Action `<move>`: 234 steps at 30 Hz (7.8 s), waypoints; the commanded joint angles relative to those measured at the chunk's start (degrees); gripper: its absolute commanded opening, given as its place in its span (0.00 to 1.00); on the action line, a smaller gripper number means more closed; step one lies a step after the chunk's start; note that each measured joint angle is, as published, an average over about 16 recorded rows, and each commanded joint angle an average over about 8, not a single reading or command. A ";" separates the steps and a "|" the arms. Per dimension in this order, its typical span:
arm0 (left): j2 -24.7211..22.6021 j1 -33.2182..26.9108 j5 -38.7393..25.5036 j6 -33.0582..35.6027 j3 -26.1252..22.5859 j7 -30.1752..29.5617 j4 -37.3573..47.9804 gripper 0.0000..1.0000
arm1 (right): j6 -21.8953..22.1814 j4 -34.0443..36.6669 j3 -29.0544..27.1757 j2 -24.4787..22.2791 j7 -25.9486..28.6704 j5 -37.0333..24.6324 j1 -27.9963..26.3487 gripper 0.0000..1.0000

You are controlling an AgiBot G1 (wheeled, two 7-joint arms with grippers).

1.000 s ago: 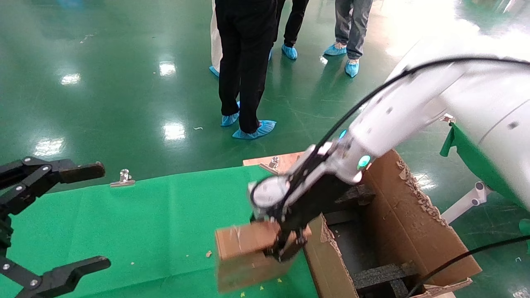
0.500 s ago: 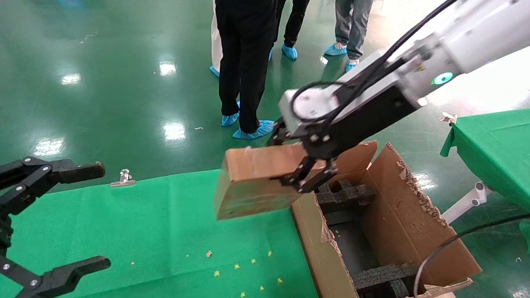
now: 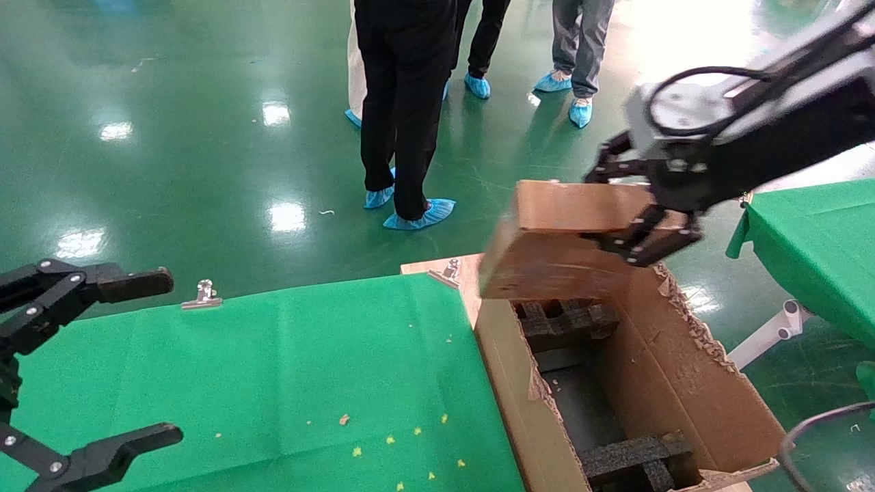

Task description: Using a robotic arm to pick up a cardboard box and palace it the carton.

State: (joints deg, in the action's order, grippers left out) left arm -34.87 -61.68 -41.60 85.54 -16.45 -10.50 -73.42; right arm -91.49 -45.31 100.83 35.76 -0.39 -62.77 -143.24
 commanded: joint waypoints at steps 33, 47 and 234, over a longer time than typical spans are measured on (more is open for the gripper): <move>0.04 -0.02 0.07 -0.05 -0.11 0.05 0.00 1.00 | 23.58 9.36 9.29 -15.98 20.94 16.13 18.58 0.00; 0.07 -0.03 0.11 -0.07 -0.16 0.08 0.00 1.00 | 34.68 -2.95 11.75 -21.52 33.28 13.12 20.68 0.00; 0.24 -0.17 0.45 -0.24 -0.67 0.37 0.19 1.00 | 36.14 -30.97 -35.39 -4.88 29.81 14.89 53.39 1.00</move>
State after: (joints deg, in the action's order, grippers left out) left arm -34.63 -61.85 -41.14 85.30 -17.12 -10.13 -73.23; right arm -55.36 -76.28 65.43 30.88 29.42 -47.88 -89.85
